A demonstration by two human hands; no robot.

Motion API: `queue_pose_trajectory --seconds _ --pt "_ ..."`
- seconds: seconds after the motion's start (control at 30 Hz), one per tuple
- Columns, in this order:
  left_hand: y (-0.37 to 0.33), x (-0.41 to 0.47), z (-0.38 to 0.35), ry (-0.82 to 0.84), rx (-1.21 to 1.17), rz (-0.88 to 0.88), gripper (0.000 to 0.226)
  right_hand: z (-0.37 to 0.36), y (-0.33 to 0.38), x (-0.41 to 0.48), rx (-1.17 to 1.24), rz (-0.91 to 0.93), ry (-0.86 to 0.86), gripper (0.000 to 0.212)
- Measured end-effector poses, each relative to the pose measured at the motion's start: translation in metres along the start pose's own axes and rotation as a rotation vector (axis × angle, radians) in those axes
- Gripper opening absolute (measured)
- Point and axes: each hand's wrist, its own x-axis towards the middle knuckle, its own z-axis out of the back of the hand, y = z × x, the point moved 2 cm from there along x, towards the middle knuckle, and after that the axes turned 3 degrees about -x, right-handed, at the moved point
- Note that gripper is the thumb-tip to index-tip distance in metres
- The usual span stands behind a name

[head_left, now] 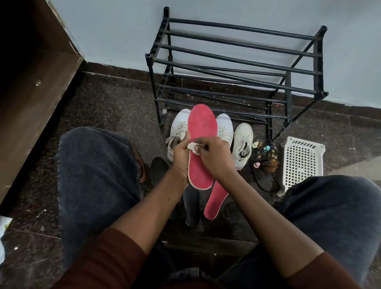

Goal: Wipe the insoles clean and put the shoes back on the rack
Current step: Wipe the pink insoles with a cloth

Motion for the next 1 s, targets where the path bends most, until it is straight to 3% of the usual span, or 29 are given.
queue_pose_trajectory --seconds 0.33,0.53,0.8,1.0 --pt "-0.021 0.008 -0.009 -0.110 -0.115 0.014 0.065 0.009 -0.006 -0.014 -0.099 0.075 0.247 0.025" --pt "-0.016 0.007 -0.013 -0.091 0.003 0.014 0.074 0.010 -0.003 0.005 -0.118 -0.013 0.020 0.021" --pt "-0.032 0.008 -0.011 -0.110 -0.133 -0.041 0.064 0.008 -0.001 -0.020 -0.105 0.211 0.180 0.026" --pt "-0.025 0.009 -0.011 -0.104 -0.118 -0.023 0.075 0.009 -0.007 -0.005 -0.092 0.090 0.064 0.016"
